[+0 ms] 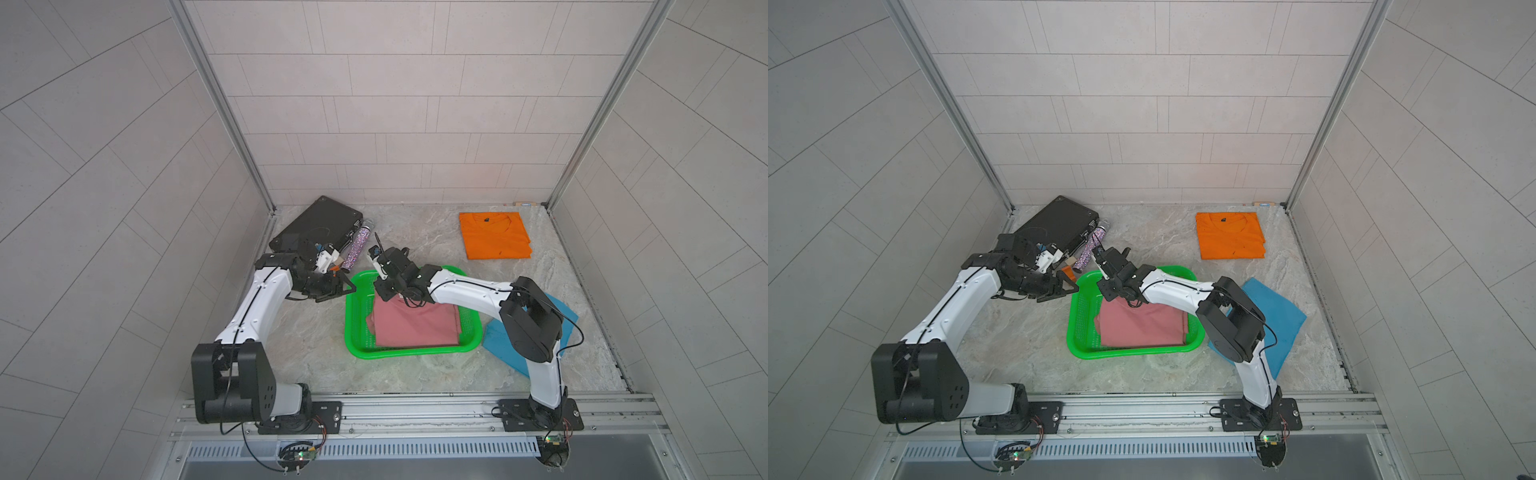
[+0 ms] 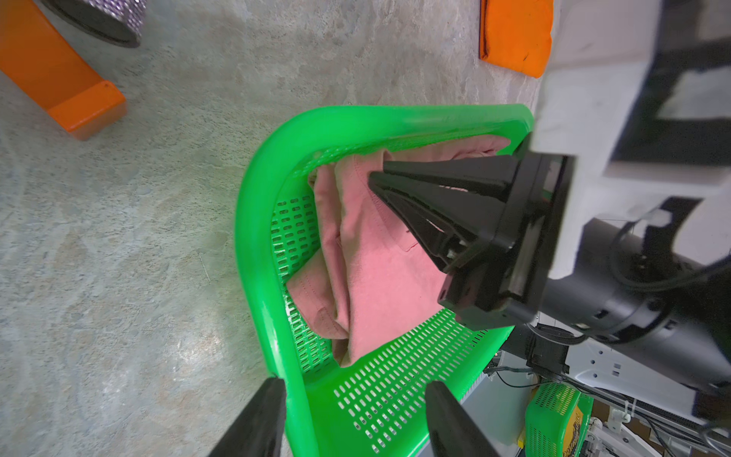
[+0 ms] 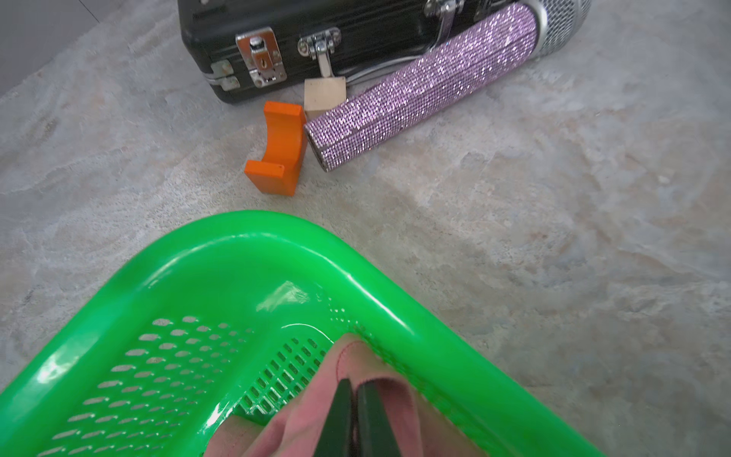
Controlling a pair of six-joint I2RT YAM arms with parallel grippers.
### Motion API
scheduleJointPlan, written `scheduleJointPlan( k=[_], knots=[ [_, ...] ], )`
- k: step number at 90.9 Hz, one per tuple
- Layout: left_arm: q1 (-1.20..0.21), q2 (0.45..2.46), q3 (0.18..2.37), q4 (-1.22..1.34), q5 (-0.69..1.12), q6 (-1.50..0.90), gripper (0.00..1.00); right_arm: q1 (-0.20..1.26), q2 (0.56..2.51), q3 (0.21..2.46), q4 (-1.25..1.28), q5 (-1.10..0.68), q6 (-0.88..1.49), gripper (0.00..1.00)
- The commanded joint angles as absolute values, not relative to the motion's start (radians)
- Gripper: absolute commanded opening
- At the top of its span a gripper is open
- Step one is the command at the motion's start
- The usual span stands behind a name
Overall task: Put the folded t-shirts into the basket
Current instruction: Place the T-shirt in the bin.
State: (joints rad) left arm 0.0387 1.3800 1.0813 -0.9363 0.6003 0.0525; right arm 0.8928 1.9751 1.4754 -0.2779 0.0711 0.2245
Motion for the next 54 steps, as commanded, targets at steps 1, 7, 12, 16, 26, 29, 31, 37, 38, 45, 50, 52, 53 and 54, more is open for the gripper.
scheduleJointPlan(
  k=[1, 7, 12, 16, 26, 29, 31, 37, 38, 45, 50, 52, 53, 54],
  knots=[
    [0.043, 1.378, 1.086, -0.954, 0.632, 0.059, 0.58, 0.898, 1.944, 1.457, -0.22, 0.101, 0.22, 0.08],
    [0.042, 1.376, 1.089, -0.955, 0.635, 0.06, 0.58, 0.897, 1.962, 1.454, -0.217, 0.094, 0.222, 0.13],
    [0.042, 1.376, 1.094, -0.957, 0.636, 0.061, 0.6, 0.897, 1.978, 1.454, -0.215, 0.076, 0.23, 0.2],
    [0.042, 1.378, 1.104, -0.962, 0.635, 0.064, 0.61, 0.898, 1.981, 1.455, -0.214, 0.064, 0.235, 0.24],
    [0.043, 1.378, 1.136, -0.976, 0.635, 0.067, 0.62, 0.898, 1.959, 1.445, -0.217, 0.065, 0.242, 0.34],
    [0.042, 1.378, 1.142, -0.978, 0.64, 0.066, 0.63, 0.899, 1.948, 1.44, -0.22, 0.072, 0.245, 0.35],
    [0.042, 1.379, 1.148, -0.977, 0.642, 0.065, 0.63, 0.898, 1.937, 1.437, -0.225, 0.076, 0.245, 0.35],
    [0.041, 1.382, 1.156, -0.972, 0.651, 0.059, 0.64, 0.897, 1.898, 1.434, -0.251, 0.093, 0.249, 0.36],
    [0.04, 1.382, 1.156, -0.971, 0.653, 0.057, 0.64, 0.897, 1.888, 1.434, -0.257, 0.097, 0.251, 0.36],
    [0.035, 1.386, 1.156, -0.946, 0.667, 0.045, 0.66, 0.898, 1.822, 1.436, -0.307, 0.109, 0.259, 0.4],
    [0.02, 1.39, 1.16, -0.924, 0.663, 0.033, 0.66, 0.896, 1.766, 1.429, -0.34, 0.122, 0.266, 0.42],
    [0.008, 1.392, 1.165, -0.917, 0.658, 0.031, 0.66, 0.895, 1.743, 1.422, -0.353, 0.133, 0.272, 0.44],
    [0.003, 1.392, 1.166, -0.912, 0.654, 0.029, 0.66, 0.895, 1.729, 1.417, -0.36, 0.139, 0.275, 0.44],
    [-0.004, 1.393, 1.168, -0.908, 0.65, 0.029, 0.66, 0.894, 1.717, 1.412, -0.365, 0.144, 0.28, 0.45]
  ],
)
